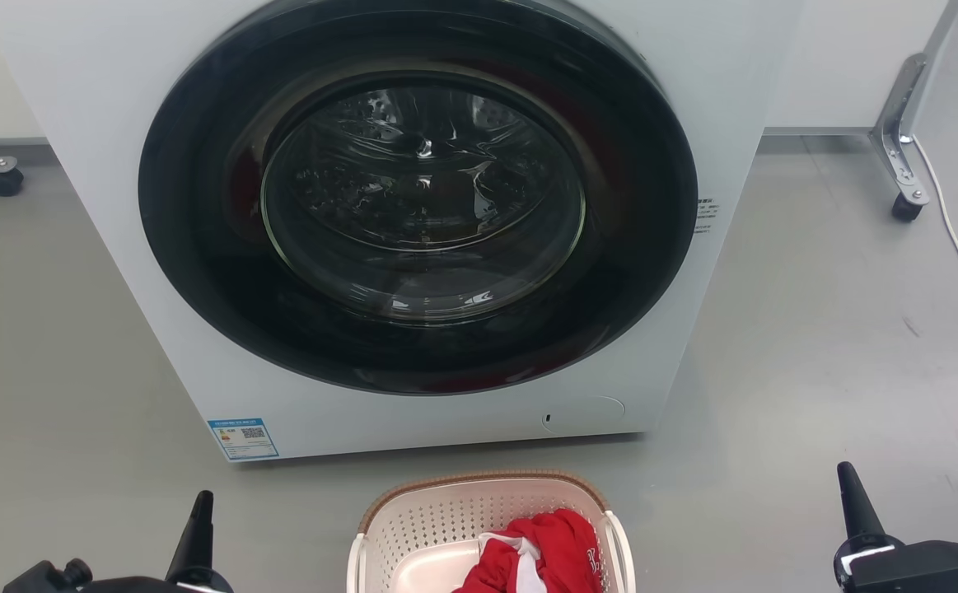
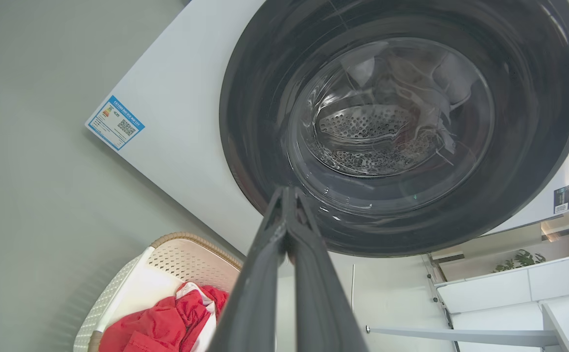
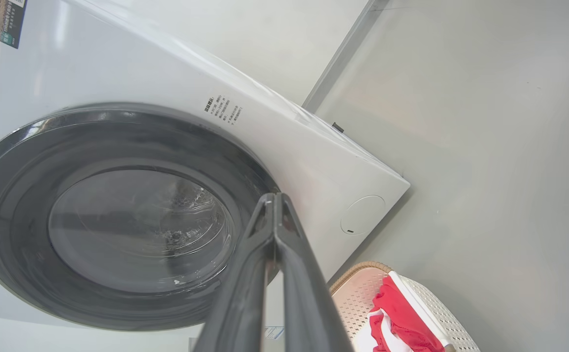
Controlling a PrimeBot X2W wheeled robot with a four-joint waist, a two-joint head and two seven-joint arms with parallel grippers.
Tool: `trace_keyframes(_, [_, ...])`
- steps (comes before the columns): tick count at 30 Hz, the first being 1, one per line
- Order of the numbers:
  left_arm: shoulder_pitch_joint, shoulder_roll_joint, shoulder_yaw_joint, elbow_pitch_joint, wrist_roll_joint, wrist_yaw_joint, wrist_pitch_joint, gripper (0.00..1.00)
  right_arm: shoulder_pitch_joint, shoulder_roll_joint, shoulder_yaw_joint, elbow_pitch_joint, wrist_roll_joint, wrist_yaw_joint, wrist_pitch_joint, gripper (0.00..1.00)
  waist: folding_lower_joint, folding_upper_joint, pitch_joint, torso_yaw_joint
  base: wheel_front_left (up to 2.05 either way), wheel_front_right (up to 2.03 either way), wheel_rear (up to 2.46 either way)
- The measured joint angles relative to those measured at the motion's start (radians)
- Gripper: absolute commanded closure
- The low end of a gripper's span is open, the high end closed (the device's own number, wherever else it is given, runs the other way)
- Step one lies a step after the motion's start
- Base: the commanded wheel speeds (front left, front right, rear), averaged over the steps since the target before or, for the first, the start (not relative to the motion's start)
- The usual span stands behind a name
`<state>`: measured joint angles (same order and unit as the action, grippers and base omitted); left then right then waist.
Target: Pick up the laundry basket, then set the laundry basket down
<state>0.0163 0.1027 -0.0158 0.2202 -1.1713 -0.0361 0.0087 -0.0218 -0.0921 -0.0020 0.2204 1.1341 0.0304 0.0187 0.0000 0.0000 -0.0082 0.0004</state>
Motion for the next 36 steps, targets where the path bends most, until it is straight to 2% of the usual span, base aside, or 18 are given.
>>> trace_keyframes(33, [-0.089, -0.056, 0.105, 0.071, -0.408, -0.080, 0.101, 1.00, -0.059, 0.046, -0.128, 0.076, 0.452, 0.086, 0.091, 1.00, 0.0000, 0.0001, 0.010, 0.000, 0.00, 0.00, 0.00])
trace_keyframes(36, [-0.095, -0.059, 0.107, 0.072, -0.428, -0.087, 0.105, 1.00, -0.065, 0.047, -0.132, 0.078, 0.462, 0.089, 0.095, 1.00, 0.0000, 0.0000, 0.010, 0.000, 0.00, 0.00, 0.00])
